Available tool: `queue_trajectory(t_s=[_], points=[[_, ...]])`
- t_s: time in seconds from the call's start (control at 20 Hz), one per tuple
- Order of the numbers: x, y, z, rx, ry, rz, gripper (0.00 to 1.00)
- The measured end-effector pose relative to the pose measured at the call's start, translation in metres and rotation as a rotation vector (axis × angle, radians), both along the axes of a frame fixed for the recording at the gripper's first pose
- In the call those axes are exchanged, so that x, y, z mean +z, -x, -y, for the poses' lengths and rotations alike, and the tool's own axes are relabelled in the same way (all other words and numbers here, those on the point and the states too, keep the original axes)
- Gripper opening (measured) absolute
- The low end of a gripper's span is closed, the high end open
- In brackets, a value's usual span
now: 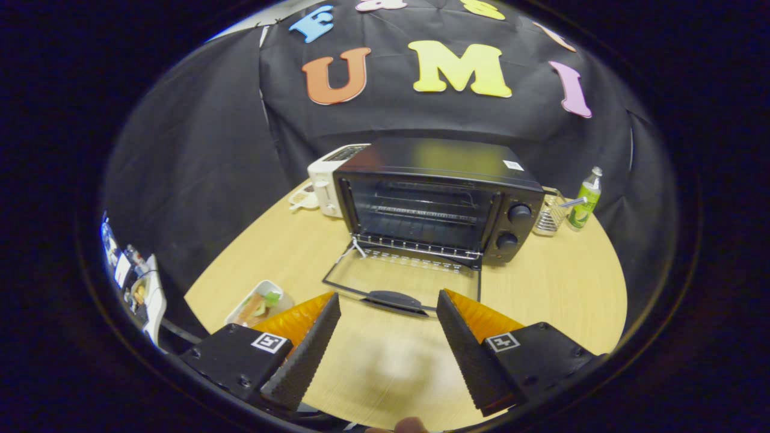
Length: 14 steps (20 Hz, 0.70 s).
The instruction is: Open the toaster oven, put the food inside, and close the toaster oven door.
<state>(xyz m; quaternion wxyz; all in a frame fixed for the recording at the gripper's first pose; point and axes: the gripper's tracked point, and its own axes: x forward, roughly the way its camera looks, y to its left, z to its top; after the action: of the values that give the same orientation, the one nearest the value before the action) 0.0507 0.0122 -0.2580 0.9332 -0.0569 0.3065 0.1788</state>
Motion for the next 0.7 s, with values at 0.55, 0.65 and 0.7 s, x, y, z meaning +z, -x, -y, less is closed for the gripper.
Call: queue_trajectory(t_s=[0.55,0.65,0.7], points=[[-0.008,0.073,-0.097,0.137,-0.409,-0.518,1.00],[-0.020,0.082,-0.116,0.109,-0.495,-0.652,1.00],[-0.027,0.083,-0.124,0.095,-0.526,-0.697,1.00]])
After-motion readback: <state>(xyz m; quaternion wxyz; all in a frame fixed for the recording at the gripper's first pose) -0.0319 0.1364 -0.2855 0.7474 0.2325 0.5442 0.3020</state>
